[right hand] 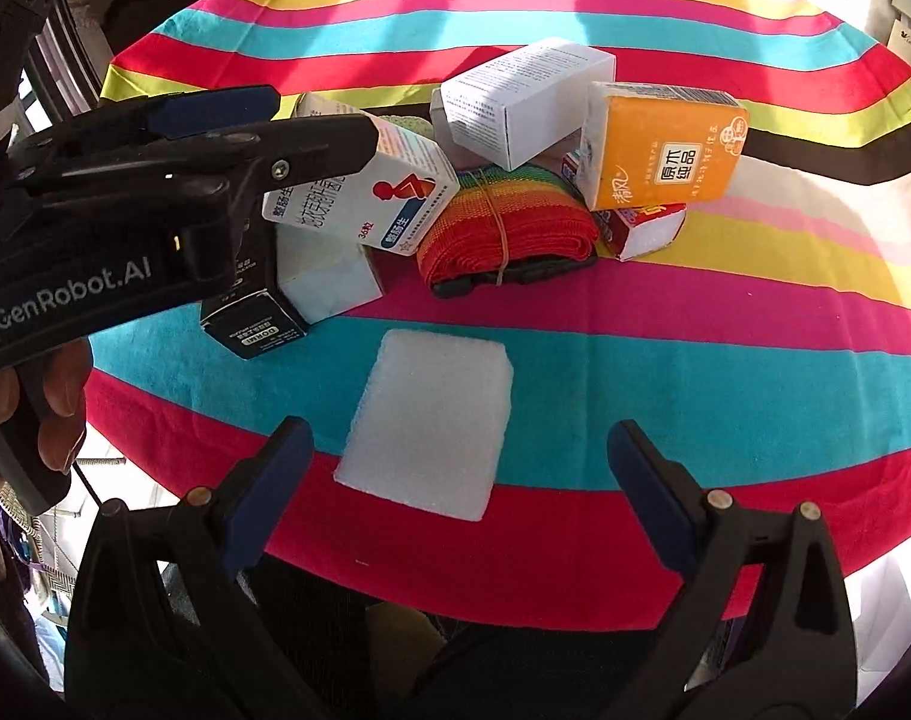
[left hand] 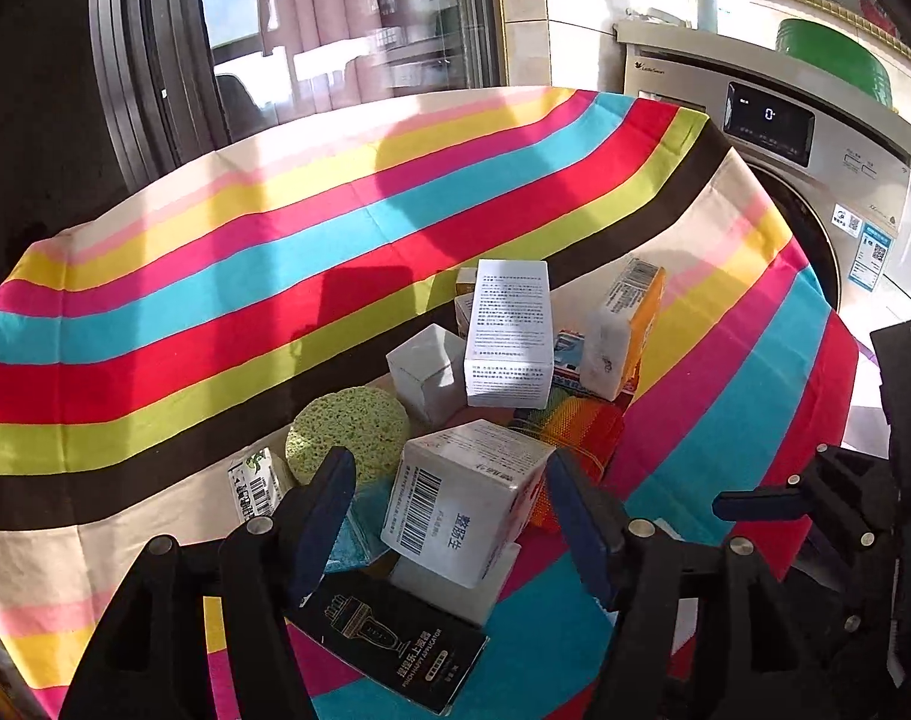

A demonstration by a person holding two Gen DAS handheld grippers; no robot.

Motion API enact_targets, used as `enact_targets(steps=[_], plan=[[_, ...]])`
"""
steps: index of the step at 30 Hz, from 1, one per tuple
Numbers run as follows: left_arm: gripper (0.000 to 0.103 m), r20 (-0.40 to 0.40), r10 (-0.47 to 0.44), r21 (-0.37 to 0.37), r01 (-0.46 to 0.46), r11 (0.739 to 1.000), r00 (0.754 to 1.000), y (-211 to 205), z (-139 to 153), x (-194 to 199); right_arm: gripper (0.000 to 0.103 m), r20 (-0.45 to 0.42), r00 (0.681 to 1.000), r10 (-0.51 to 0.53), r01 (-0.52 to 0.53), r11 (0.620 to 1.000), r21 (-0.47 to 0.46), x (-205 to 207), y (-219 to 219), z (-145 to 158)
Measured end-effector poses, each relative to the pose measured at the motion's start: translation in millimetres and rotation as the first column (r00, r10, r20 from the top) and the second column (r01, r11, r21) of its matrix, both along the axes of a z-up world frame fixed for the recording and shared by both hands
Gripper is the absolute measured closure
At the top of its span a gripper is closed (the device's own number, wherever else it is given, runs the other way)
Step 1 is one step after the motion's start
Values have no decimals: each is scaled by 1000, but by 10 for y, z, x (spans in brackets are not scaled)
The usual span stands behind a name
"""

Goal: Organize objects
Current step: 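Grasp the white foam block with right tool while left tool grasps the white barcode carton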

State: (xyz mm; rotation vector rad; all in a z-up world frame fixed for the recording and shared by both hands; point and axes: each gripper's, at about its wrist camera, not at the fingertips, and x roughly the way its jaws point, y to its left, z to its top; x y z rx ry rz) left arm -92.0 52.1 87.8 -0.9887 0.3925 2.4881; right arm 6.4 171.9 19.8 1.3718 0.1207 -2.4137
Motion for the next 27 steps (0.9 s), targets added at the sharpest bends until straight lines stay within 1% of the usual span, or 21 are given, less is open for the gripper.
enact_targets(steps=[1,3,5,6,8,9,10,15,18,20,23,24,25,27], plan=[[54,7,-5,-1,5,1000,1000,14,-3,-1,3,-3,1000,3,-3,1000,5,-8,-17,-14],[55,2,-2,-6,2,1000,1000,23,8,12,6,-16,1000,8,-8,1000,18,-21,-40,-37],[56,3,-1,-5,1,1000,1000,26,24,33,20,-8,1000,13,-13,1000,22,-39,-43,-70],[57,1,0,-1,0,1000,1000,23,37,46,23,-13,1000,12,-12,1000,29,-41,-40,-79],[58,-2,7,14,-7,1000,1000,16,62,73,36,-28,999,19,-17,999,43,-35,-34,-74],[58,-5,16,25,-16,1000,1000,6,77,90,41,-30,999,22,-20,999,40,-36,-19,-69],[58,-6,26,39,-26,999,1000,-15,93,105,51,-32,999,20,-19,999,35,-40,5,-62],[59,-9,72,98,-71,993,997,-58,141,219,52,-32,999,9,-8,1000,15,-51,152,-60],[59,-5,100,150,-98,984,995,-77,173,304,52,-38,999,0,0,1000,5,-33,241,-45],[59,0,112,202,-110,973,994,-80,199,365,52,-49,999,-4,4,1000,0,-17,291,-21],[59,20,114,296,-115,948,993,-44,215,441,52,-50,999,-5,4,1000,-16,4,339,3],[59,35,106,323,-112,940,994,-22,200,453,52,-51,999,-4,3,1000,-19,-30,247,-17],[59,46,102,342,-112,933,994,12,177,466,52,-51,999,-3,2,1000,-24,-32,260,-3],[59,70,93,355,-111,928,993,72,110,486,52,-53,999,-1,0,999,-32,-15,264,9]])
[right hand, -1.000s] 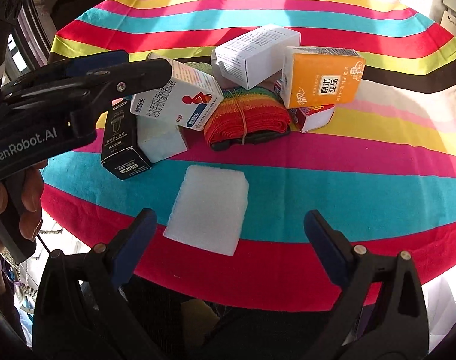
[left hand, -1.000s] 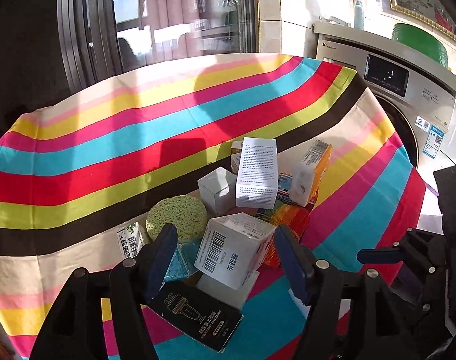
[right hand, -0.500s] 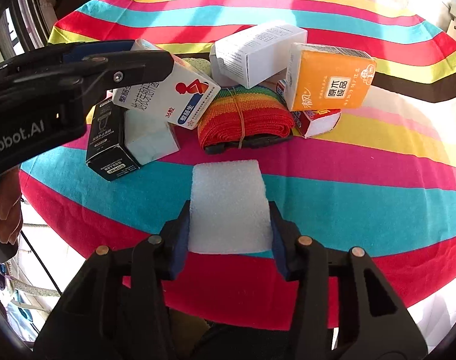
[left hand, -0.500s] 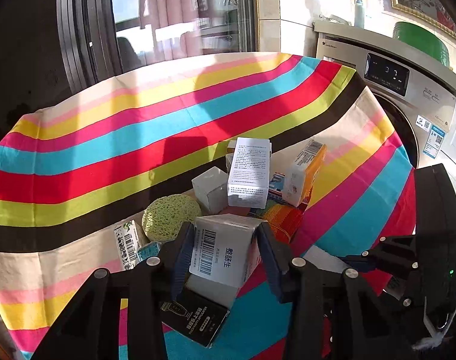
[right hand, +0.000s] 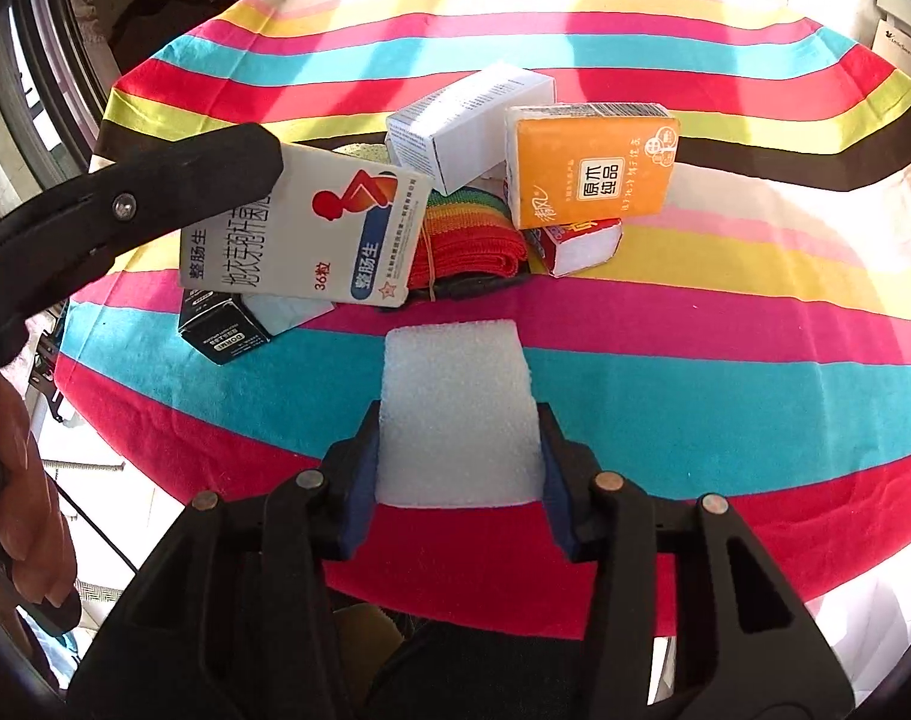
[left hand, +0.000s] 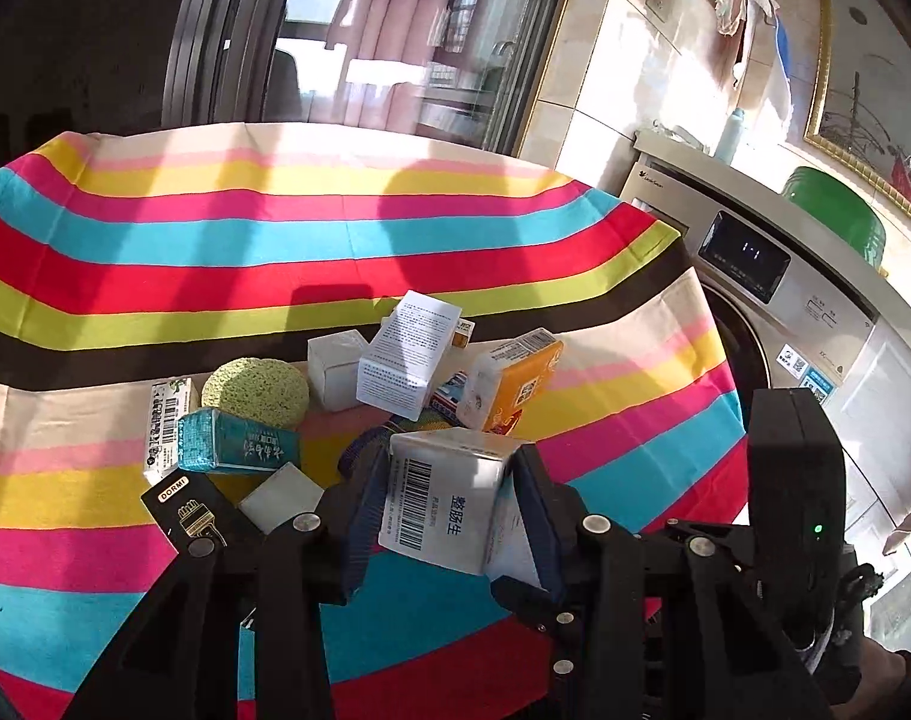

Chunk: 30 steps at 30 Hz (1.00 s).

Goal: Organize objects
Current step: 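Grasp the white foam block with right tool while left tool grasps the white barcode carton, then lower the foam block and white carton into the cardboard box and release both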

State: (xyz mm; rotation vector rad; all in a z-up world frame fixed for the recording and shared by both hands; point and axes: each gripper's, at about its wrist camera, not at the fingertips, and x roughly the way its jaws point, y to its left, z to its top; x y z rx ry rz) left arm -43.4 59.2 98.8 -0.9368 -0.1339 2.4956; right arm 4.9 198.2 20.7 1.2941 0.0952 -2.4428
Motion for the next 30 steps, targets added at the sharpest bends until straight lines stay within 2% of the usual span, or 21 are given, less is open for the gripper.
enact_targets(steps=[8,12,15,19,30], plan=[[61,59,-52,1,52,999,997,158,-195,111,53,-7,999,-41,41,999,-15,-54,281,78],[62,78,-48,38,46,998,996,165,-221,106,53,-22,999,-44,44,999,10,106,419,84],[62,98,-49,68,42,997,994,173,-250,106,53,-35,998,-54,55,998,35,50,365,96],[62,119,-63,93,52,994,991,225,-270,128,53,-44,996,-79,81,996,44,89,500,123],[62,133,-151,134,133,982,980,568,-227,249,53,-48,989,-142,145,987,63,244,969,174]])
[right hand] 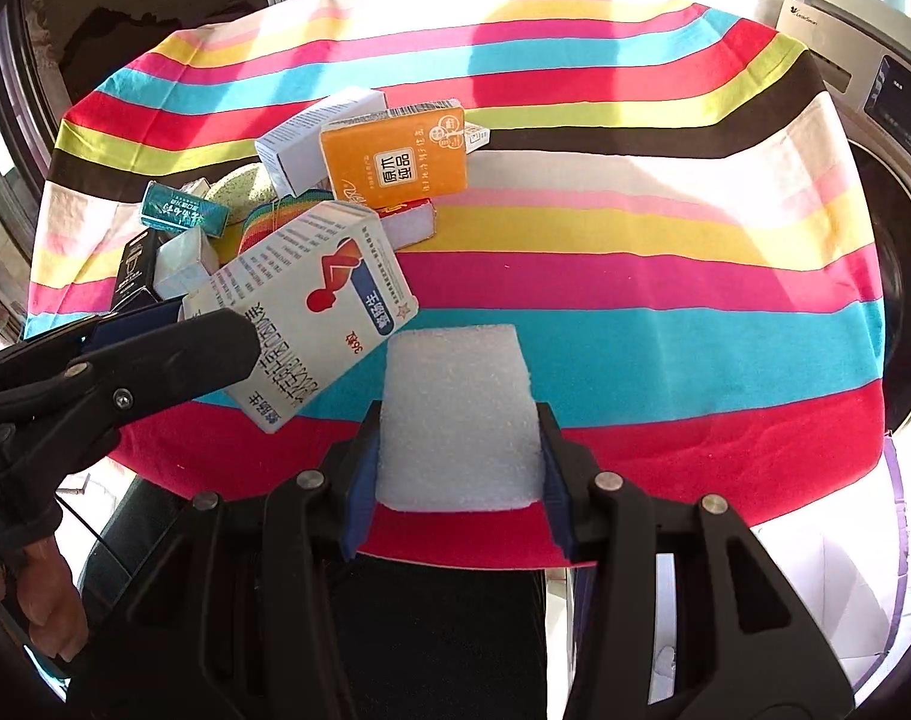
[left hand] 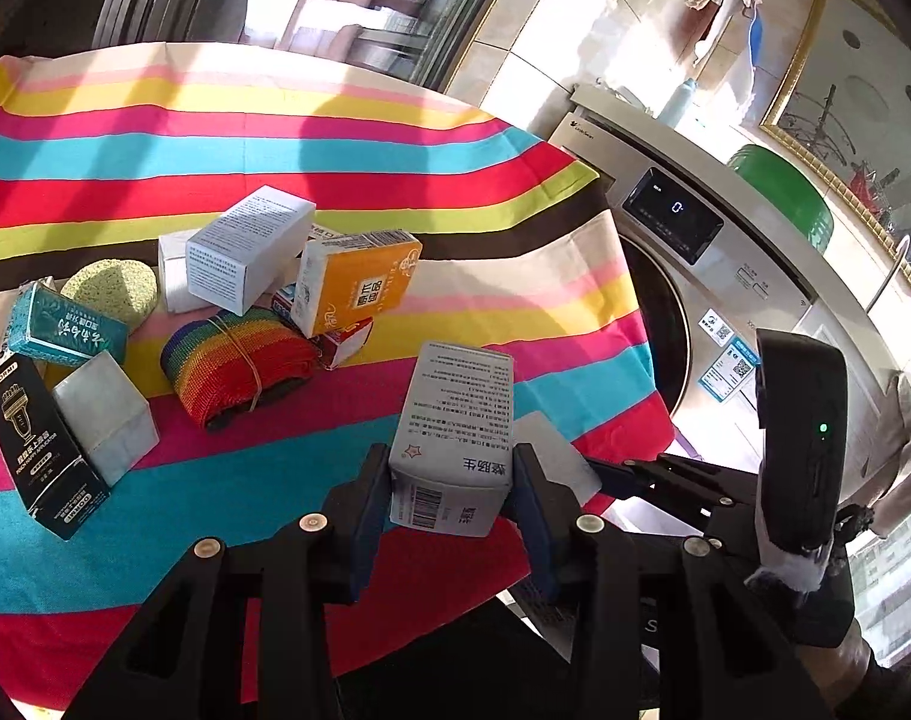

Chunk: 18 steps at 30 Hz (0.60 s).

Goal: Organize objects
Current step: 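Lower the foam block and white carton into the cardboard box and release both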

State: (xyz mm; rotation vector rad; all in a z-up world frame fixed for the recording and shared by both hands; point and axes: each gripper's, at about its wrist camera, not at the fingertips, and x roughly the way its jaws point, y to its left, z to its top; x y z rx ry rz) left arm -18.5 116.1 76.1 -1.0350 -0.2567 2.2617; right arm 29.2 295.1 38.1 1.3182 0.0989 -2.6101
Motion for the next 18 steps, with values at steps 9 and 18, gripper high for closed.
enact_targets(steps=[9,18], plan=[[62,49,-43,34,41,999,998,258,-55,70,53,6,998,-68,68,998,19,79,393,3],[62,76,-124,34,122,992,989,666,-129,258,53,9,984,-177,177,984,37,291,859,-2]])
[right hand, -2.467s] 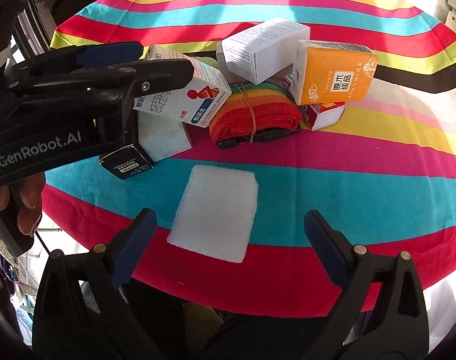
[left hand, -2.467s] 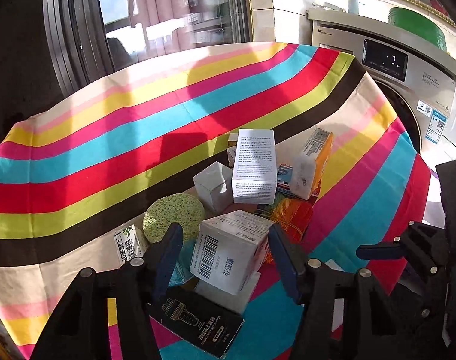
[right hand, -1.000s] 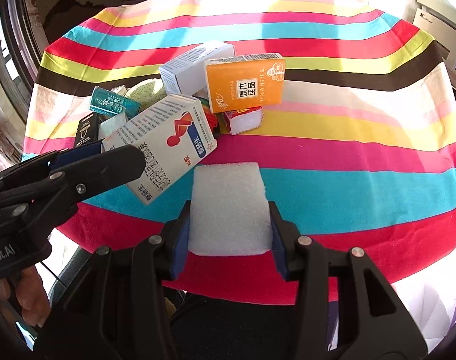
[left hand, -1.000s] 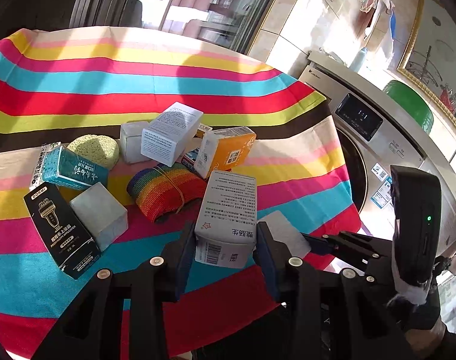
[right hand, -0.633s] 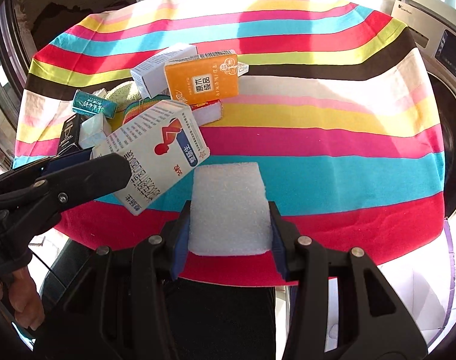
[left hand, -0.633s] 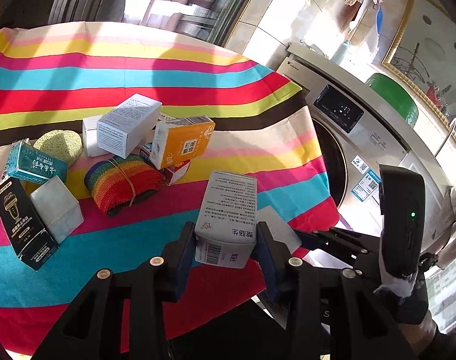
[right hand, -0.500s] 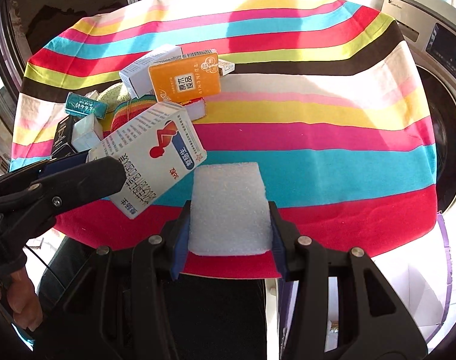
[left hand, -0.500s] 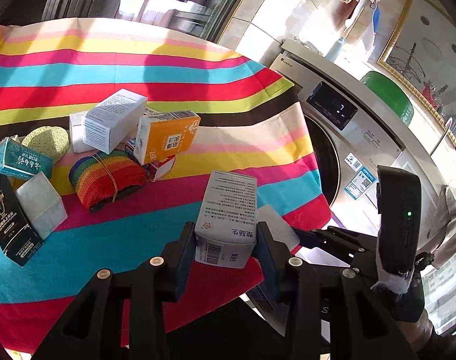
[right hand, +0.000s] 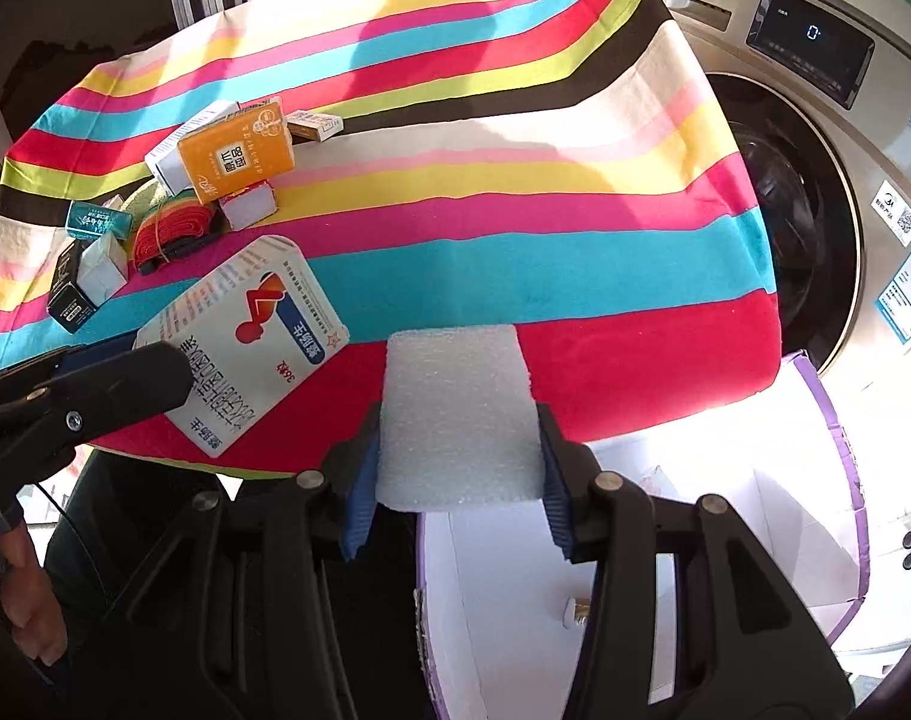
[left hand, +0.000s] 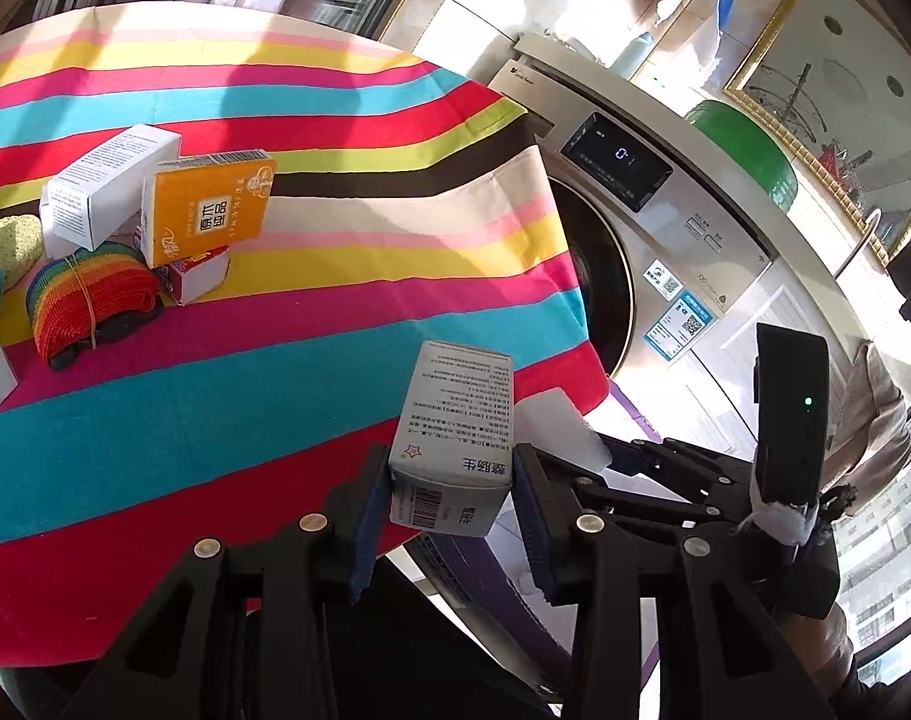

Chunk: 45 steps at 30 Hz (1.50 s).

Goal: Organize objects
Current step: 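Lower the foam block and white carton into the cardboard box and release both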

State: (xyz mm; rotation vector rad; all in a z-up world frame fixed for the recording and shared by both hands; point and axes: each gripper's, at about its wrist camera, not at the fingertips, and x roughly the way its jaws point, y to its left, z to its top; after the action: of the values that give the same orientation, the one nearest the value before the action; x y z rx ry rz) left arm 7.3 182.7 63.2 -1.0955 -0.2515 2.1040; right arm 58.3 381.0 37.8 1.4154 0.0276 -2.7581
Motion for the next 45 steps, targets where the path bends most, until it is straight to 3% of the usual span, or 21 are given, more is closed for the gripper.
enact_targets(steps=[11,22,24,26,34,37,45], plan=[[62,28,-111,-29,112,993,993,431,-98,238,53,46,989,-144,144,989,-10,179,519,-140],[60,31,-199,-63,201,978,979,696,-168,429,52,88,958,-274,274,962,15,389,922,-246],[59,37,-210,-64,212,975,977,722,-177,433,48,94,951,-295,295,955,17,413,962,-253],[58,32,-214,-67,216,974,976,736,-180,442,34,94,945,-314,313,949,26,421,1002,-258],[55,-16,-171,-81,170,982,985,593,-102,447,24,91,952,-293,294,956,4,388,936,-244],[48,-47,-112,-72,108,992,993,426,-22,411,23,91,956,-280,281,960,1,370,872,-221],[44,-88,47,-82,-54,995,995,-124,12,317,17,76,971,-226,226,974,17,312,623,-116]])
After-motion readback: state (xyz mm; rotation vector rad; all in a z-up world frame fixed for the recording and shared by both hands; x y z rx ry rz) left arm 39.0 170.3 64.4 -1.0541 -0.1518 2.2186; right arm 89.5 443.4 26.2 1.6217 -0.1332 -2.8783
